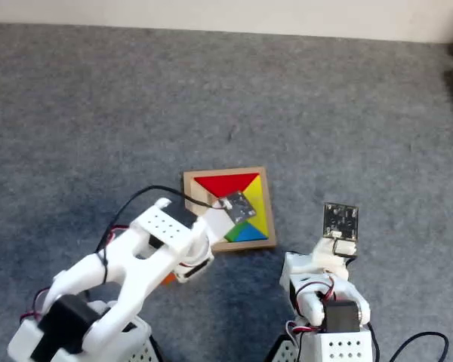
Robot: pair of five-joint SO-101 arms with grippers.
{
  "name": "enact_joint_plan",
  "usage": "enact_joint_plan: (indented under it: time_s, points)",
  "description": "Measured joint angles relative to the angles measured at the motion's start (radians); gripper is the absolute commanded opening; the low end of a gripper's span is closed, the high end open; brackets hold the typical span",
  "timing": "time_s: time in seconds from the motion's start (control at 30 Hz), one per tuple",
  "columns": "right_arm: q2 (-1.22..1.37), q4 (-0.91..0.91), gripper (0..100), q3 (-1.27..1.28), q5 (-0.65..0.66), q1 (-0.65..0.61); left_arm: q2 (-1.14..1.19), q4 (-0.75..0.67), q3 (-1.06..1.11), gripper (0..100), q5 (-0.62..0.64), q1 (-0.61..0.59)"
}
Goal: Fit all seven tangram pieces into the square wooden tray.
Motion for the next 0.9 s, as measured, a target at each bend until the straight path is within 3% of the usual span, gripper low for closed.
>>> enact_joint_plan:
  time_s: [0.13,0.33,0.77,0.9]
  points:
    - [0.0,0.0,0.5,0.0,0.0,0.0,-0.098,0.074,-0.026,1,-0.002,0.002]
    - [0.0,0.0,0.5,0.0,0.0,0.0,-0.146,0.158,-0.127,0,0.002,-0.003]
    - [0.0,0.0,0.5,0.0,0.0,0.0,-0.146,0.155,-0.265,0,0.146,-0.003]
    - [0.0,0.0,0.5,0.0,0.0,0.0,-0.144,0.115,-0.267,0,0.152,-0.064]
